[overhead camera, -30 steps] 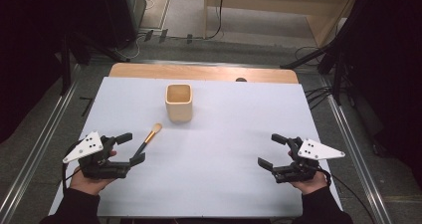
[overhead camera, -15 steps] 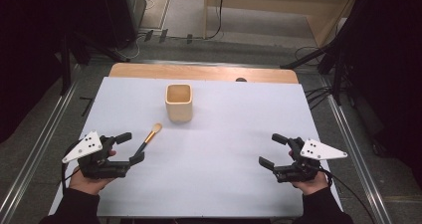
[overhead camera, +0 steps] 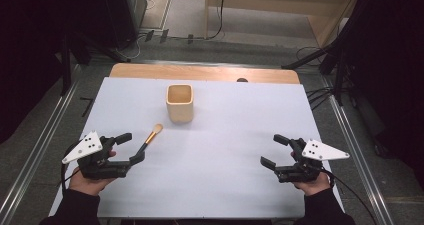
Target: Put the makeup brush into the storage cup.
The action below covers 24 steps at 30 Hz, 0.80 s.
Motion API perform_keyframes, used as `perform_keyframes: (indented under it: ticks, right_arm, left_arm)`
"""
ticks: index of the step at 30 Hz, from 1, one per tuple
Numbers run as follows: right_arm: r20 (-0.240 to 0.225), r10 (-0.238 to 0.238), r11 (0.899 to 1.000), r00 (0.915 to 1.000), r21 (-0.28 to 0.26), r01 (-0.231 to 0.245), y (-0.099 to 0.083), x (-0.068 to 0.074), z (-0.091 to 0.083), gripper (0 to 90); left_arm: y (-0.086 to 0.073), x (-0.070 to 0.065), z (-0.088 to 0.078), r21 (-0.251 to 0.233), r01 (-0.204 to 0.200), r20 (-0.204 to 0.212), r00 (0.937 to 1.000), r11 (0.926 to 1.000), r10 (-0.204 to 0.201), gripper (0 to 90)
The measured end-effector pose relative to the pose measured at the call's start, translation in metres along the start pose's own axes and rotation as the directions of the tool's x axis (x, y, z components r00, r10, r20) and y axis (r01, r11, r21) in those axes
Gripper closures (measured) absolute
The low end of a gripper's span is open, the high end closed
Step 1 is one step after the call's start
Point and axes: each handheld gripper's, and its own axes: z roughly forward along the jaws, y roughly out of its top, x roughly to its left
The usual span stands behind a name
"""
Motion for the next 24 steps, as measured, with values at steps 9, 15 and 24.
perform_keyframes:
  ticks: [9, 15, 24]
  right_arm:
    - [-0.009, -0.004, 1.0, 1.0, -0.005, 0.004, 0.0005, 0.0011, -0.0004, 14.1]
    - [-0.012, -0.013, 1.0, 0.9998, 0.002, 0.013, 0.0005, 0.0018, 0.0003, 14.1]
    - [-0.01, -0.012, 1.0, 0.9999, 0.013, 0.012, 0.0006, 0.003, 0.0013, 14.4]
  left_arm:
    - [0.0002, 0.0018, -0.0013, 0.005, -0.006, -0.022, 0.9997, 1.0, 0.006, 22.3]
    - [0.0008, 0.0064, -0.0023, 0.006, 0.009, -0.033, 0.9994, 0.9999, -0.009, 22.7]
    - [0.0034, 0.009, -0.005, 0.026, 0.057, -0.041, 0.9976, 0.998, -0.056, 25.3]
